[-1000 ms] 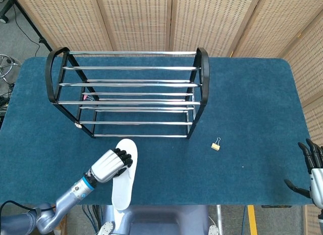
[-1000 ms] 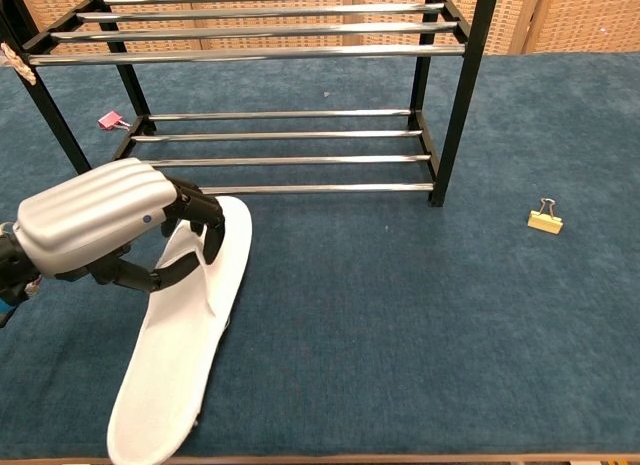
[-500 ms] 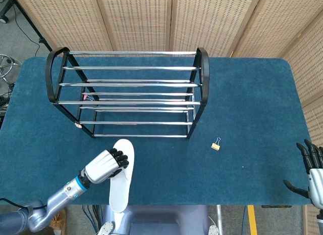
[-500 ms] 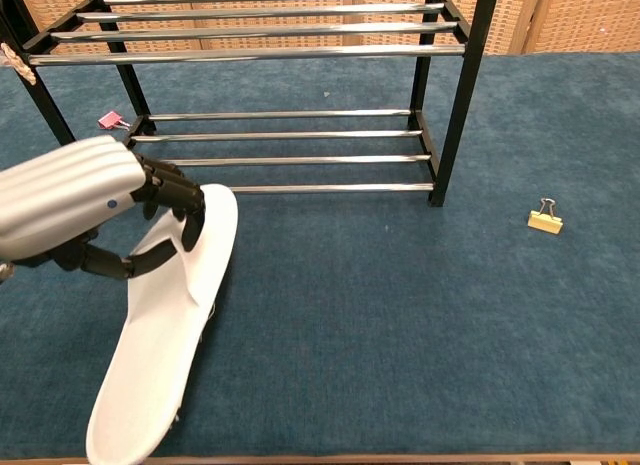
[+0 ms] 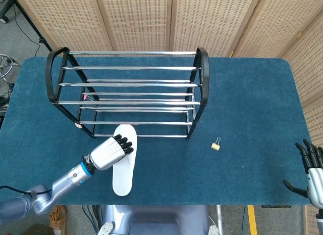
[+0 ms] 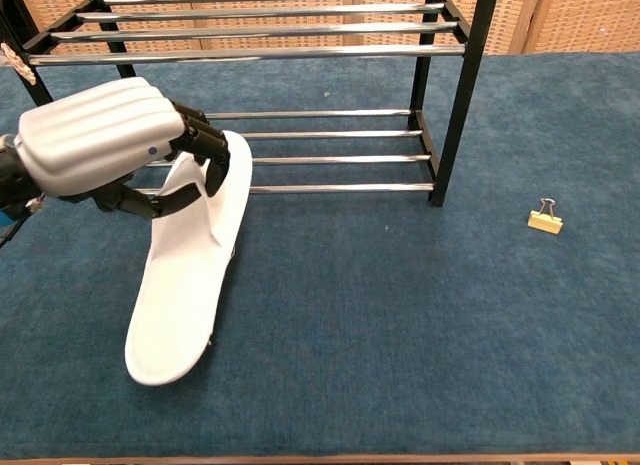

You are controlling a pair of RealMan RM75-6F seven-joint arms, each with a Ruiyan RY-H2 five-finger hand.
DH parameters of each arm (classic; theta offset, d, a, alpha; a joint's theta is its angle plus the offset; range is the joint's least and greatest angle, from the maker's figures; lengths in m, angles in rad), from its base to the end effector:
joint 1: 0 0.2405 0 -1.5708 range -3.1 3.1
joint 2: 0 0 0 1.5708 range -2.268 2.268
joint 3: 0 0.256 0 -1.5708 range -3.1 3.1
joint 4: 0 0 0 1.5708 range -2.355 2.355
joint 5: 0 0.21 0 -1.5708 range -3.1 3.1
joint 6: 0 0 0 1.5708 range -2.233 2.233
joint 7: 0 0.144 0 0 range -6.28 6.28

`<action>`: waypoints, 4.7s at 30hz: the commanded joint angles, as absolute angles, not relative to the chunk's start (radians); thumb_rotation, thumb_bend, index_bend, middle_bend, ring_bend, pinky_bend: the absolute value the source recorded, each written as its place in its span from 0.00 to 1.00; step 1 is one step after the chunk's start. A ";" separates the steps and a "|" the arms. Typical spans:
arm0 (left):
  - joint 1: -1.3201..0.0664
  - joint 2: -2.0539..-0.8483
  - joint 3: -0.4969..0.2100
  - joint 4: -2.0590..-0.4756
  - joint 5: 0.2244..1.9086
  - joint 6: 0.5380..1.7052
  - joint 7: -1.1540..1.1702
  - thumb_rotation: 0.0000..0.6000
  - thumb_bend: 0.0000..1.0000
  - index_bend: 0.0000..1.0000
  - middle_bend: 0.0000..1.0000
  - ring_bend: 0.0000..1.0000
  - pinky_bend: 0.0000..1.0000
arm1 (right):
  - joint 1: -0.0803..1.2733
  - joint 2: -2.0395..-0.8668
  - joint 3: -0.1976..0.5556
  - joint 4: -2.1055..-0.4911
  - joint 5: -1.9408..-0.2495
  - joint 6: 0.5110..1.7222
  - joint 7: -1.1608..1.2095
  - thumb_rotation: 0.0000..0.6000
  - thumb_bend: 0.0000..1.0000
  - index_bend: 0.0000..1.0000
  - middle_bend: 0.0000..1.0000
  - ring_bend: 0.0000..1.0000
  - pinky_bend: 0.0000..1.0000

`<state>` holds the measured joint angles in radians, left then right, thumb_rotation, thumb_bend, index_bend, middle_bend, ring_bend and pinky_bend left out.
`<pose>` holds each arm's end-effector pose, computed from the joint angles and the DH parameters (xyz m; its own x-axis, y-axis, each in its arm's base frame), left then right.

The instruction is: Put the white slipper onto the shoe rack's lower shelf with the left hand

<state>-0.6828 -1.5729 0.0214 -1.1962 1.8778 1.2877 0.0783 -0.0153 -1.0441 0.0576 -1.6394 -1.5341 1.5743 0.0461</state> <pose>-0.1593 0.2925 -0.0111 0.5488 -0.1117 0.8285 0.4519 -0.7941 -0.4064 -0.3167 -0.1509 0.1911 0.4005 0.0563 0.9146 -0.9161 0.0439 0.3985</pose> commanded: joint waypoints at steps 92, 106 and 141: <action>-1.002 -1.967 0.019 -0.295 1.650 1.032 -0.356 1.00 0.47 0.47 0.27 0.19 0.45 | 0.018 -1.062 0.087 -1.595 -1.417 1.473 0.058 1.00 0.00 0.00 0.00 0.00 0.00; -0.981 -1.899 0.044 -0.389 1.657 1.069 -0.393 1.00 0.24 0.35 0.19 0.10 0.41 | 0.016 -1.057 0.085 -1.601 -1.428 1.482 0.063 1.00 0.00 0.00 0.00 0.00 0.00; -0.983 -1.791 0.055 -0.830 1.697 1.129 -0.331 1.00 0.23 0.35 0.19 0.13 0.39 | 0.005 -1.046 0.076 -1.622 -1.453 1.509 0.059 1.00 0.00 0.00 0.00 0.00 0.00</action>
<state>-0.9813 -1.8000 0.0503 -0.7969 1.6907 1.1335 -0.3327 0.0047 -1.0462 0.0762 -1.6220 -1.4527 1.5086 0.0589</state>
